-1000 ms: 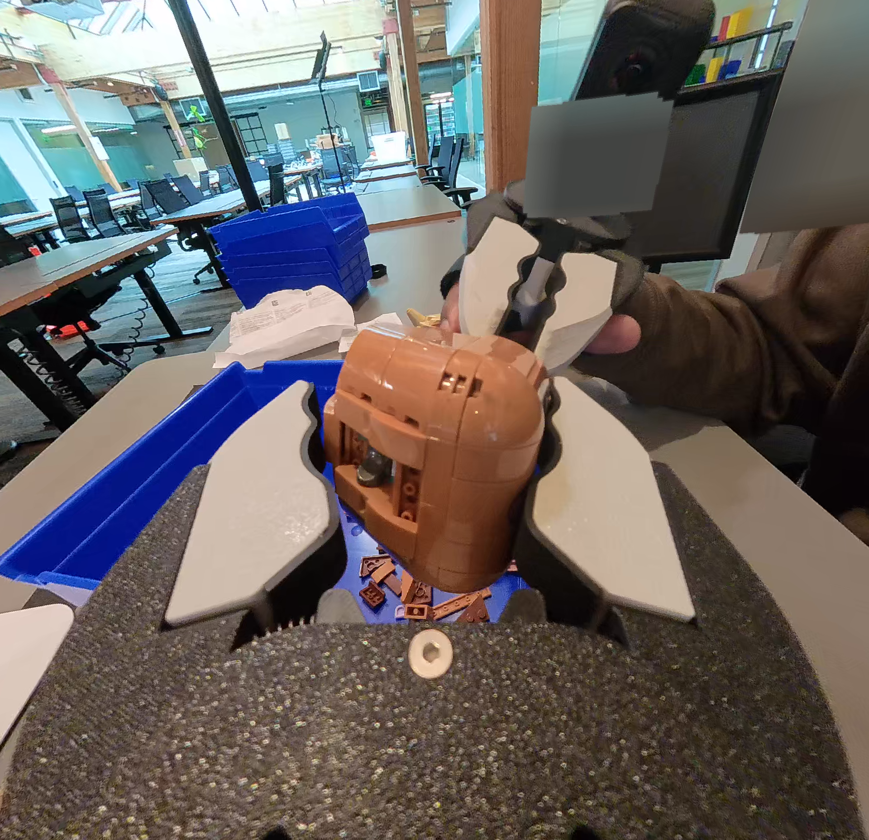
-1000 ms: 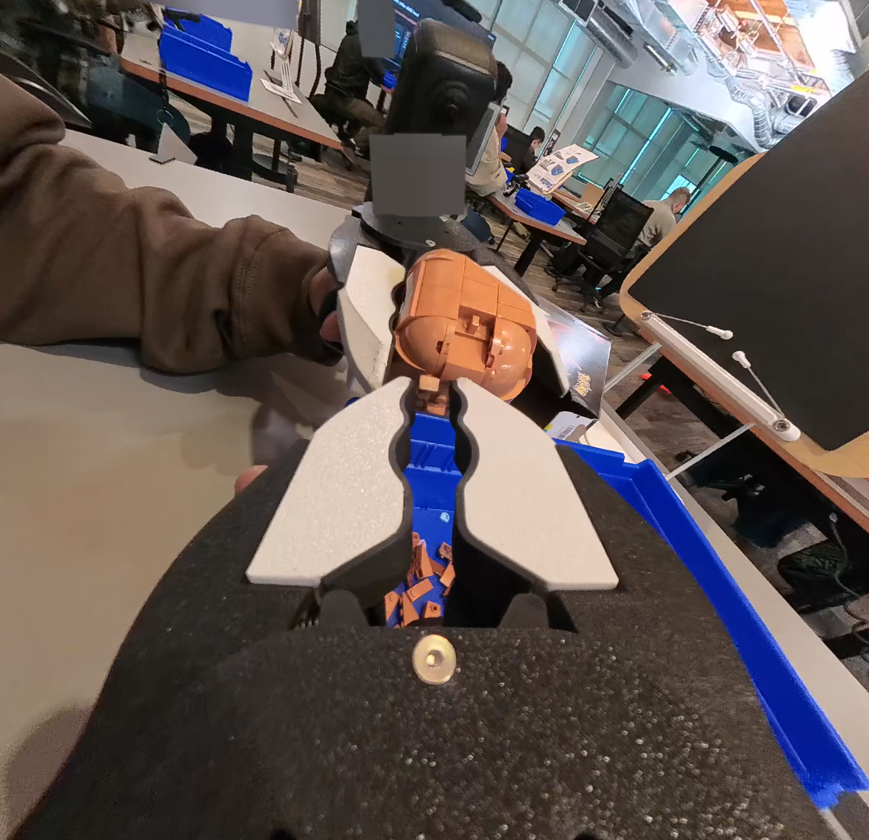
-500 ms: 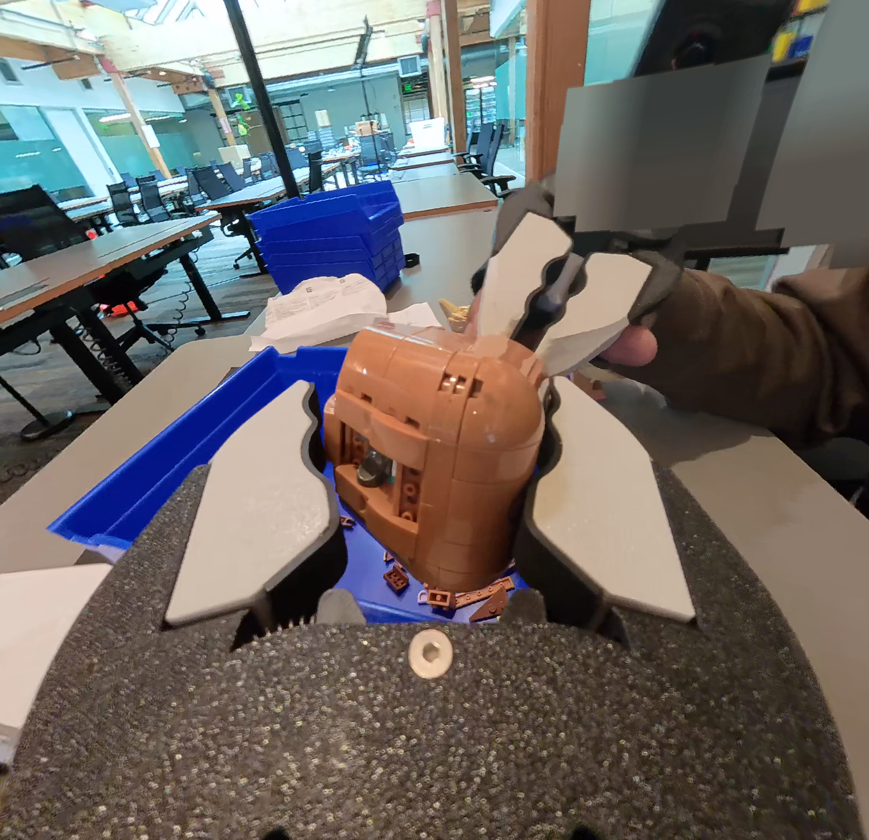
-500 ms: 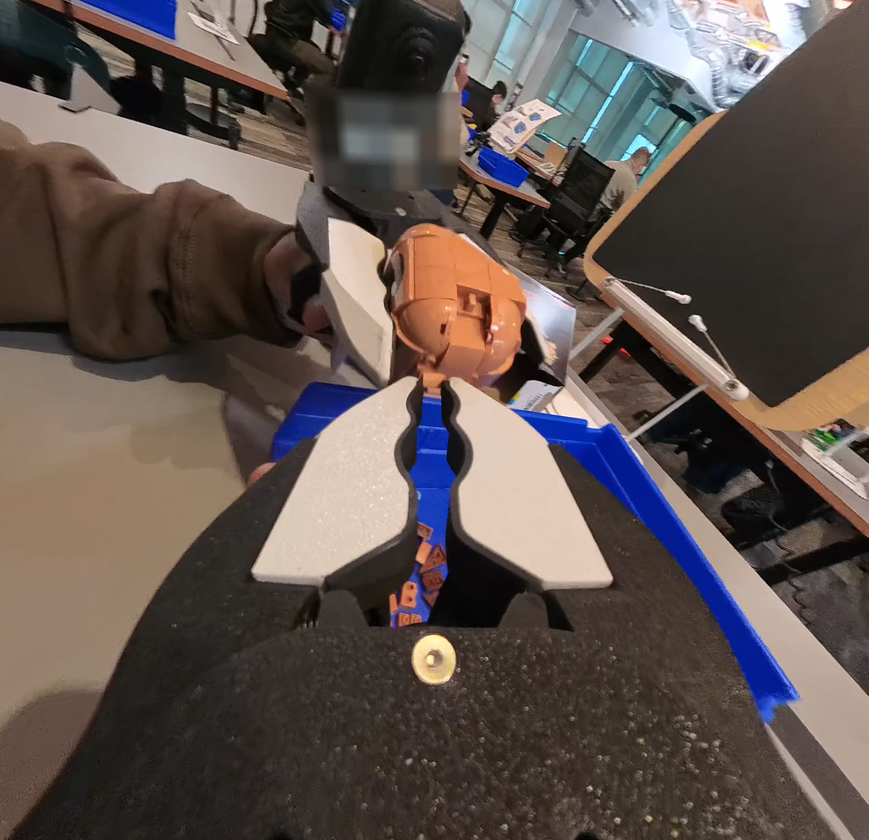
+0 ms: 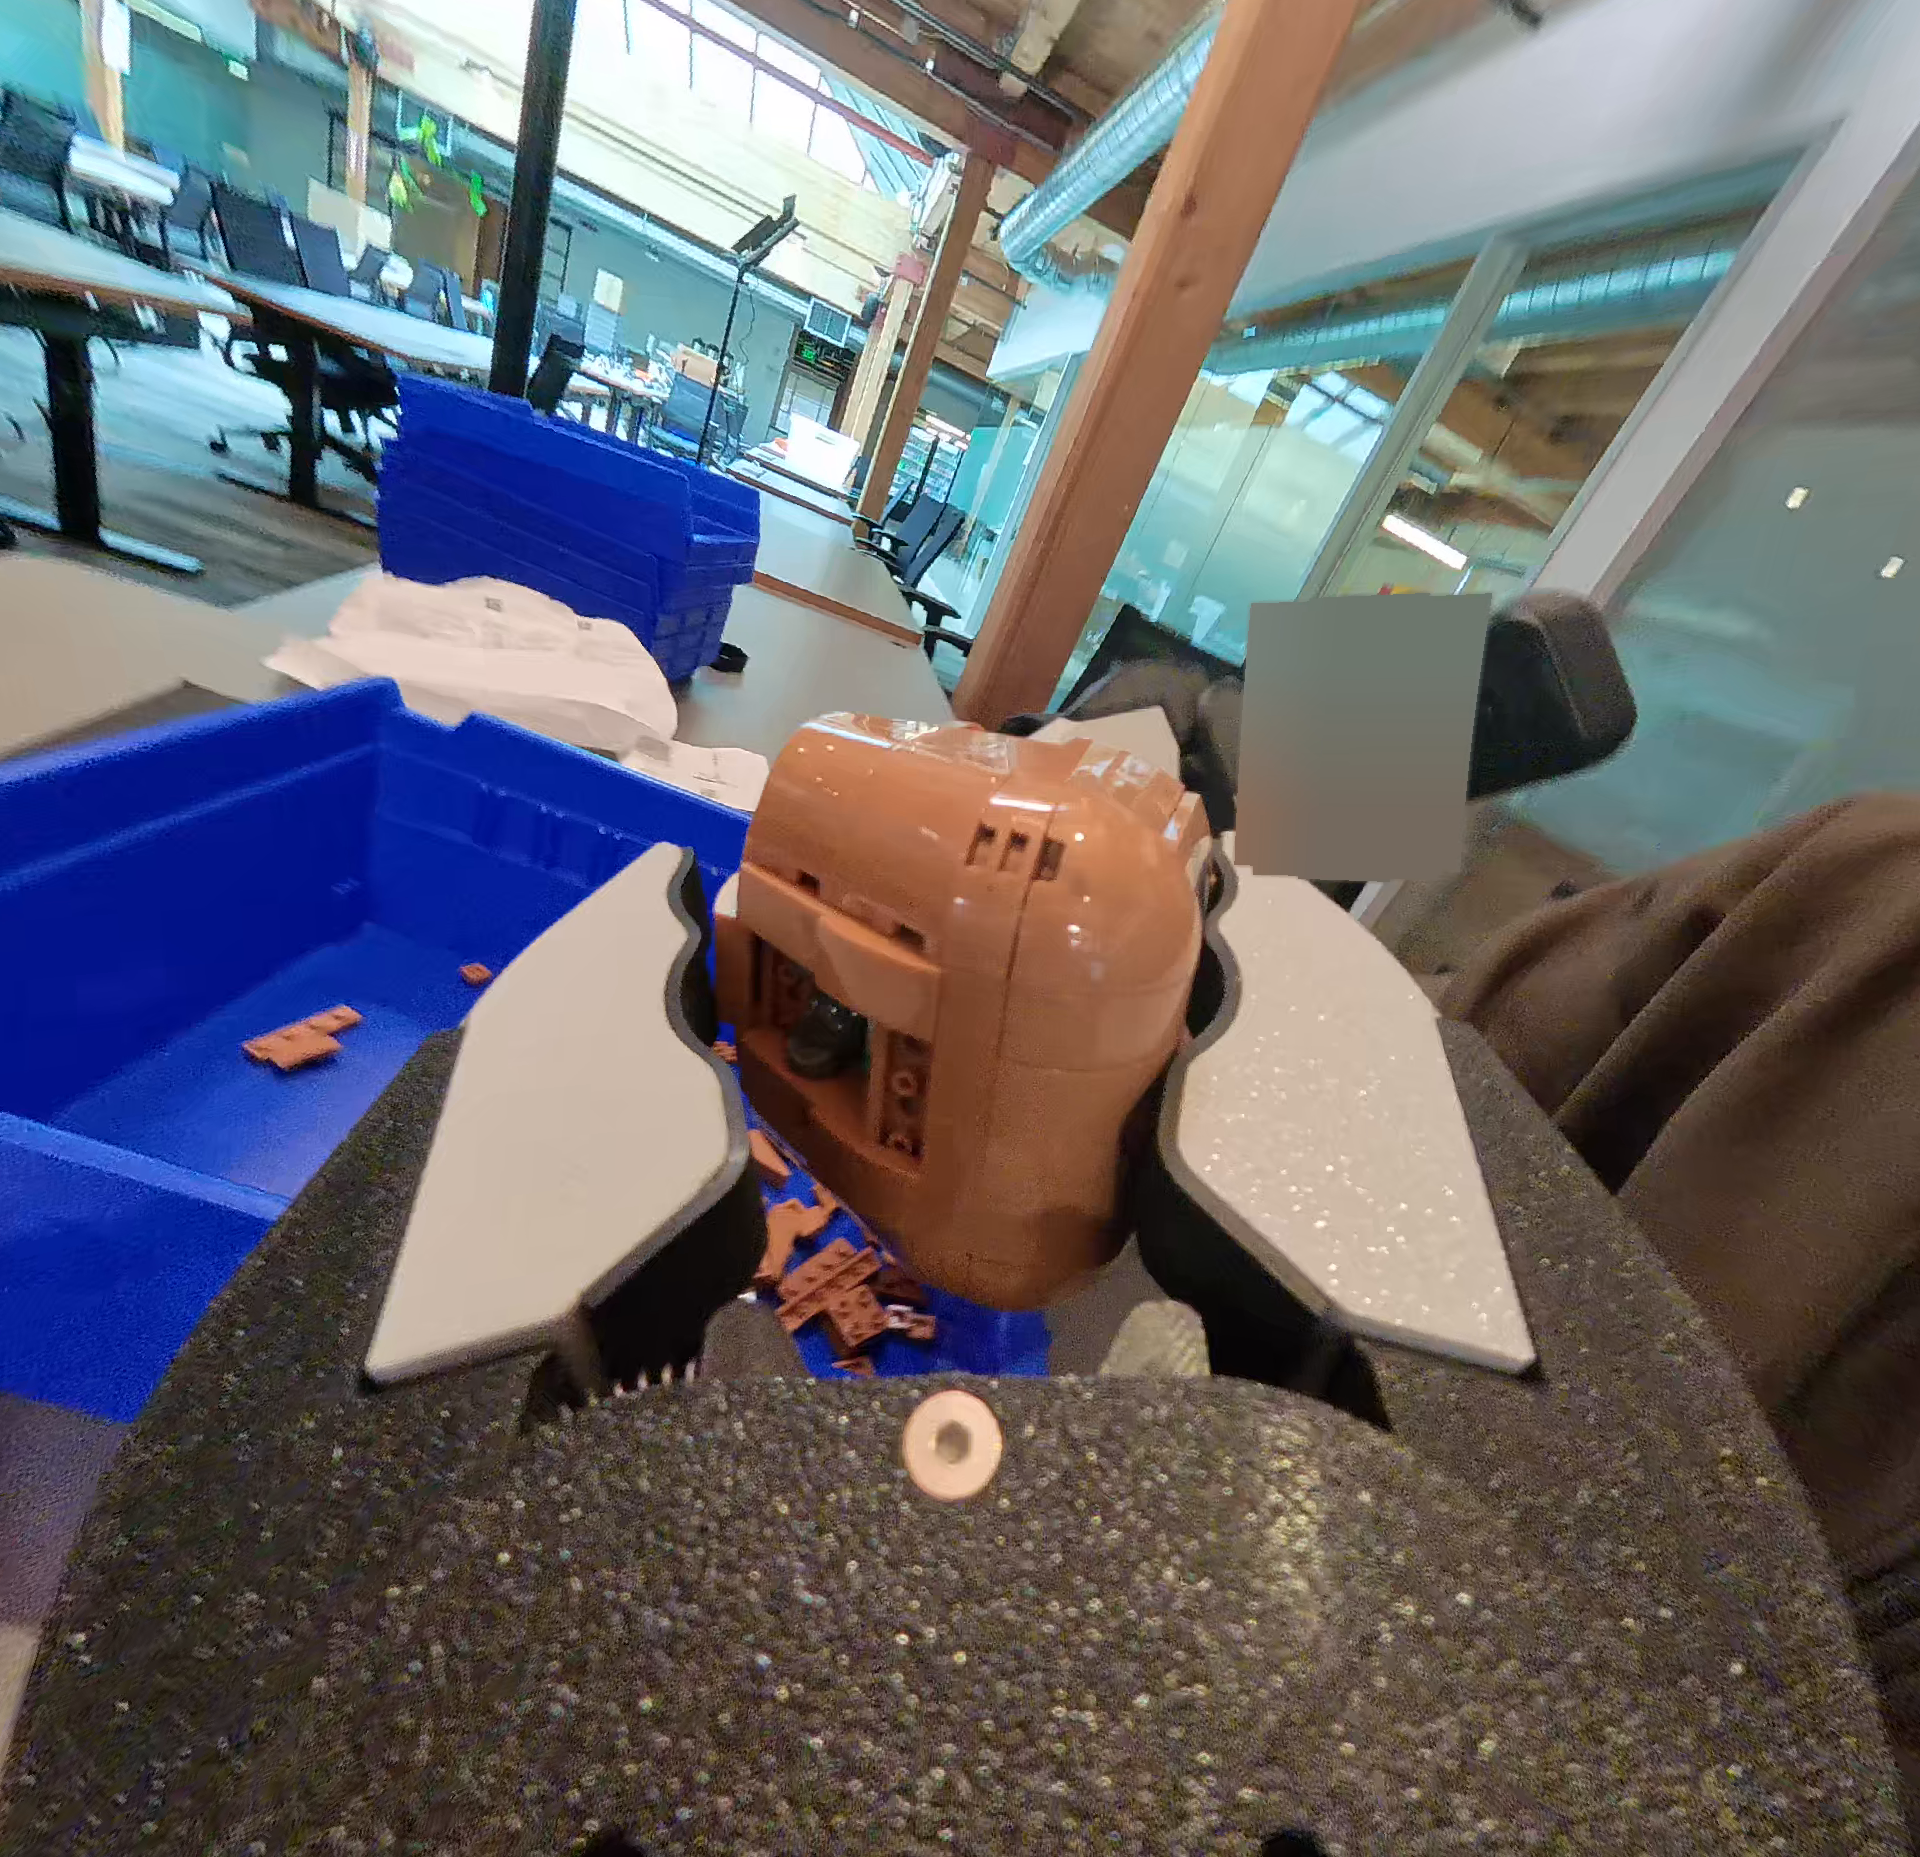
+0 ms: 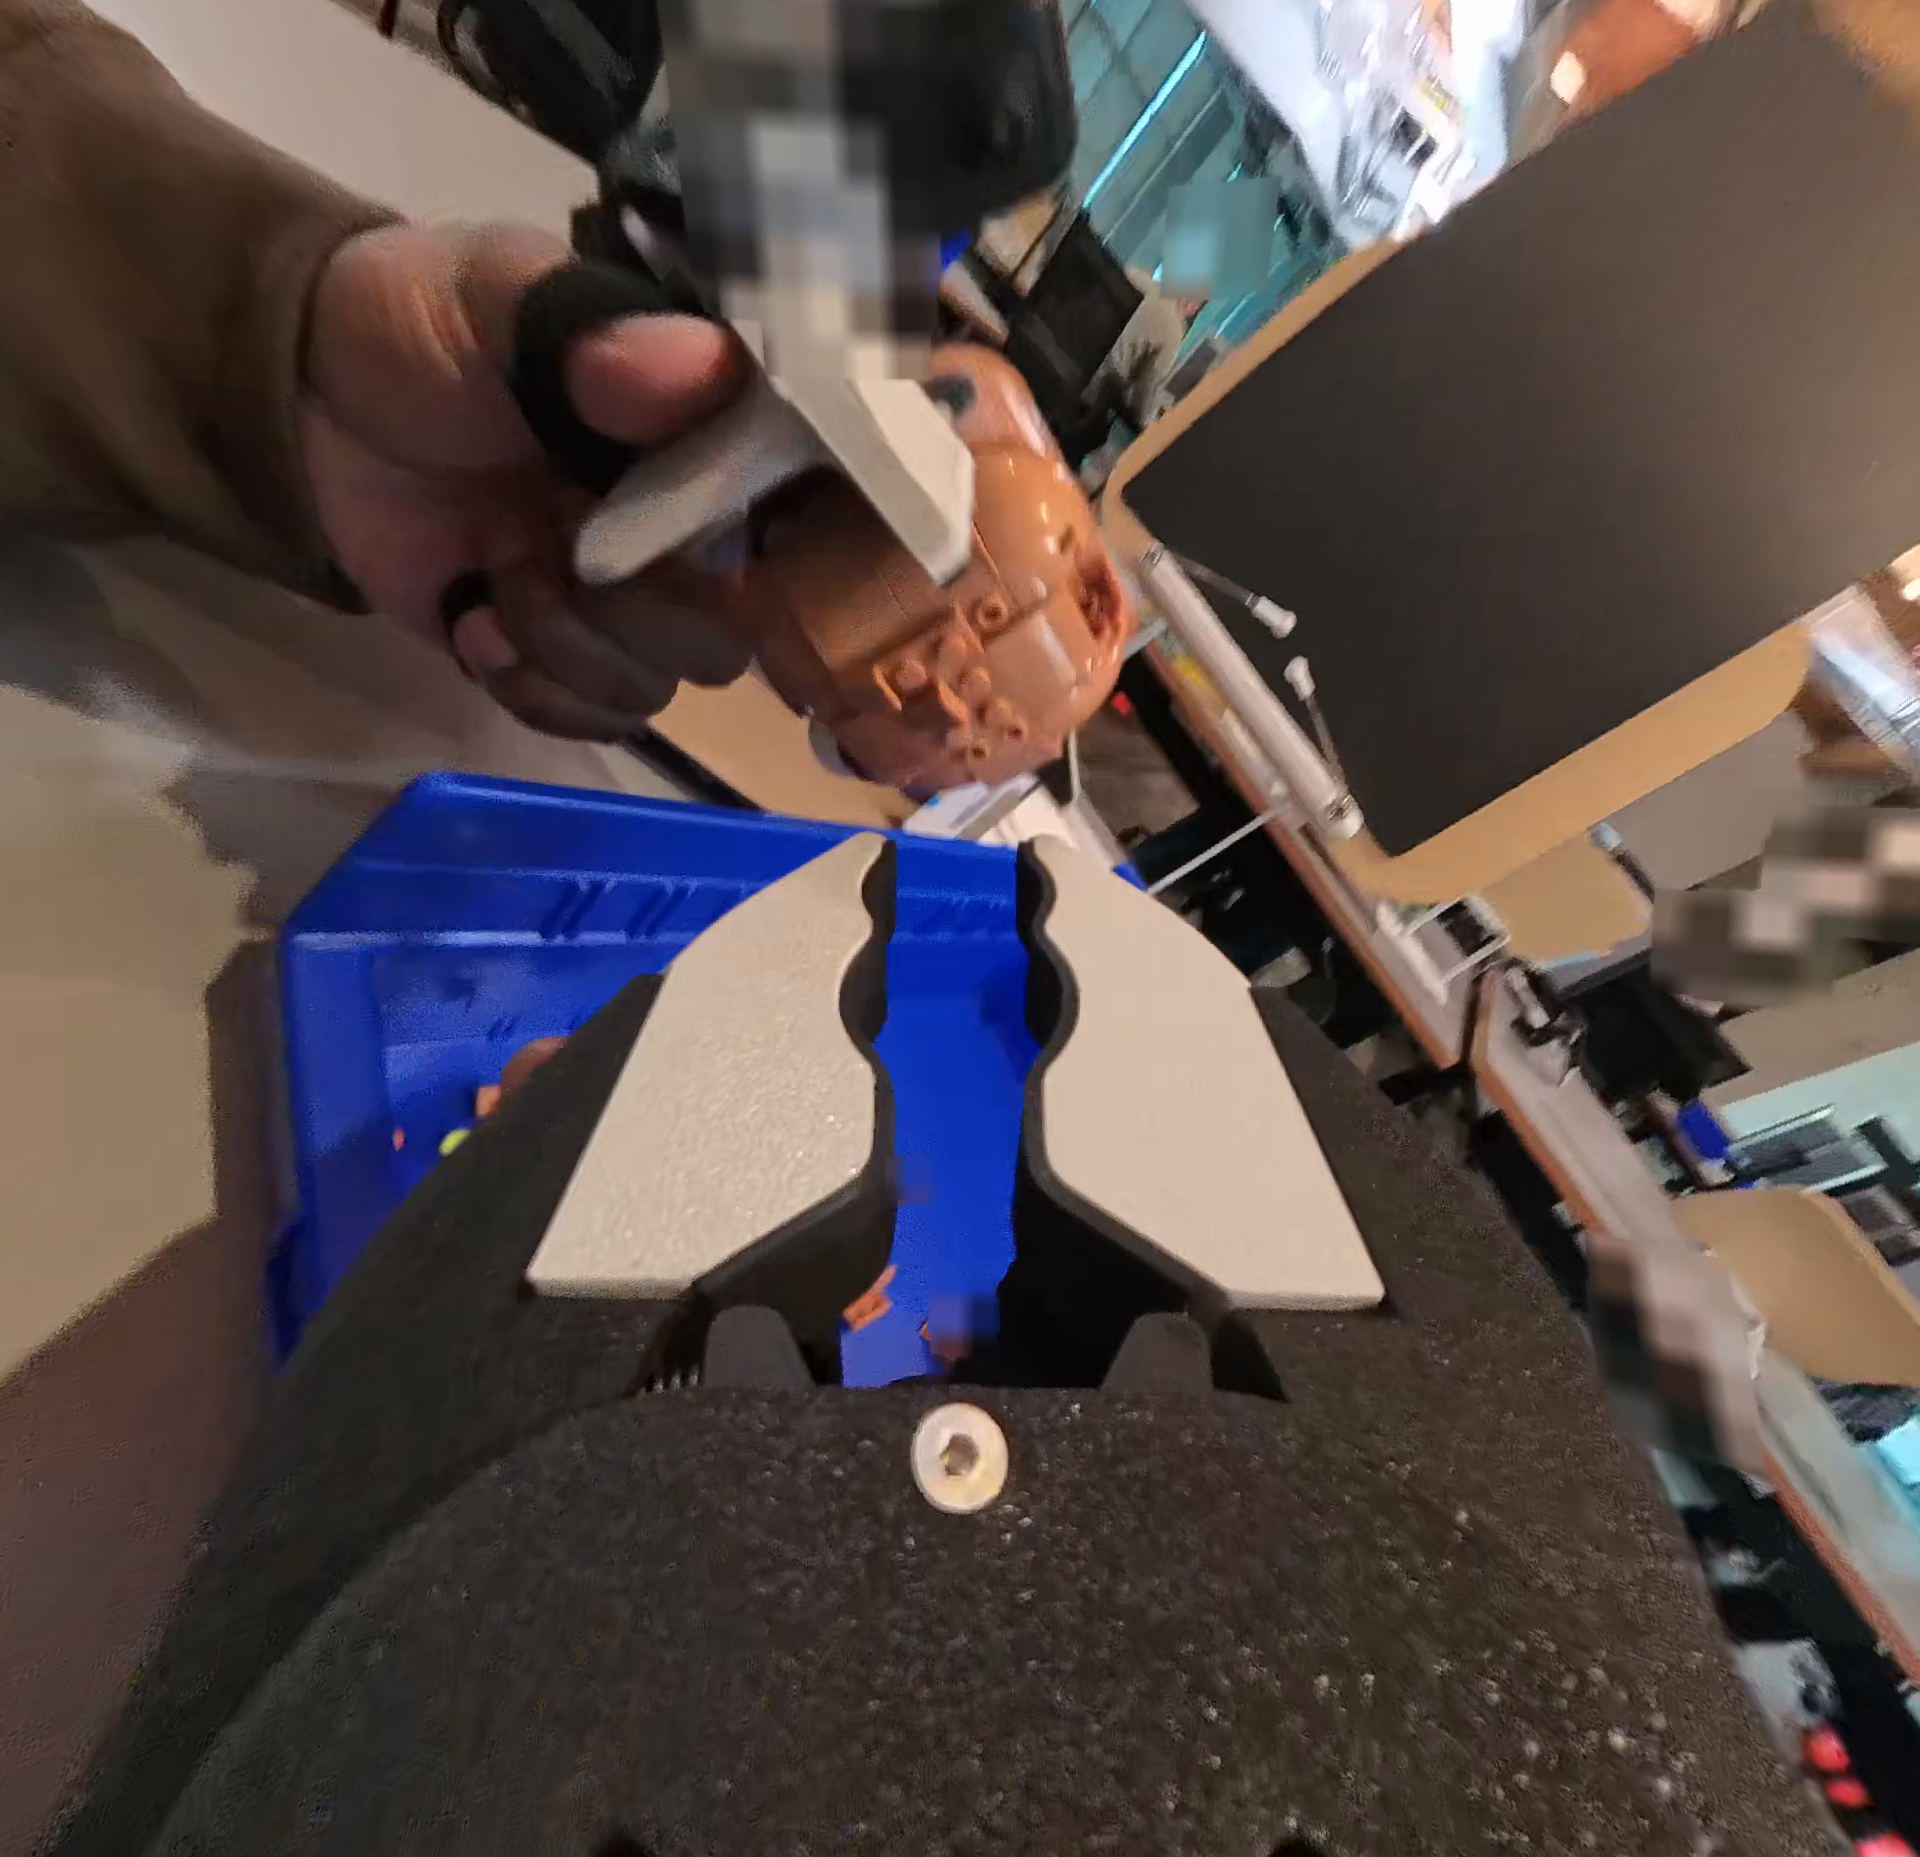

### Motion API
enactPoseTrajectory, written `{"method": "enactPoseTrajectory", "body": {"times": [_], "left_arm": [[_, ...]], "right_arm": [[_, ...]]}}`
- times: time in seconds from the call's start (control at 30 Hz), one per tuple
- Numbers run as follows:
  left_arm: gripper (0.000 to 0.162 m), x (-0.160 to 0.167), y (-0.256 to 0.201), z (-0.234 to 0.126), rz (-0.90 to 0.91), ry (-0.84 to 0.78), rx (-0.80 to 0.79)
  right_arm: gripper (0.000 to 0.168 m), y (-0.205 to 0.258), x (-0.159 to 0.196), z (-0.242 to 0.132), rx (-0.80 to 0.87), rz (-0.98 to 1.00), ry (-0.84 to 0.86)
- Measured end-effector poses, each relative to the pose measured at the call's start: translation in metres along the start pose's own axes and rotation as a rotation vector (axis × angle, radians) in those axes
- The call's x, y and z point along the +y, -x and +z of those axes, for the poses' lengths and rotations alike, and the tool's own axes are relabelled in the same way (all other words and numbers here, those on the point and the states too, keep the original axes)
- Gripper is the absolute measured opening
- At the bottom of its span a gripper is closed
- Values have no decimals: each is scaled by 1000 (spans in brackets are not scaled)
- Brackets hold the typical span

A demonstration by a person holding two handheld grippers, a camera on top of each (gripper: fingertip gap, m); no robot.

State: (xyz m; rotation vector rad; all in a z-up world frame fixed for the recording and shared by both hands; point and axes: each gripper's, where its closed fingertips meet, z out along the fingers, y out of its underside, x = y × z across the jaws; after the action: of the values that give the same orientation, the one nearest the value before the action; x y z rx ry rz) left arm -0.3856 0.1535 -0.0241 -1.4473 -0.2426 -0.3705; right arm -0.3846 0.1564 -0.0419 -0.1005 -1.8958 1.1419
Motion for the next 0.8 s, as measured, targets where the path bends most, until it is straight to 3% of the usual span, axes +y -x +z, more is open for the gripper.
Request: {"method": "enactPoseTrajectory", "body": {"times": [0.1,0.3,0.8], "left_arm": [[90,-1,2,4,-166,-19,21],[90,7,6,10,-361,-10,19],[90,13,16,10,-374,12,-54]], "right_arm": [[21,-2,-16,-4,73,-95,-74],[23,4,-14,2,141,-261,-36],[23,5,-6,7,141,-260,32]]}}
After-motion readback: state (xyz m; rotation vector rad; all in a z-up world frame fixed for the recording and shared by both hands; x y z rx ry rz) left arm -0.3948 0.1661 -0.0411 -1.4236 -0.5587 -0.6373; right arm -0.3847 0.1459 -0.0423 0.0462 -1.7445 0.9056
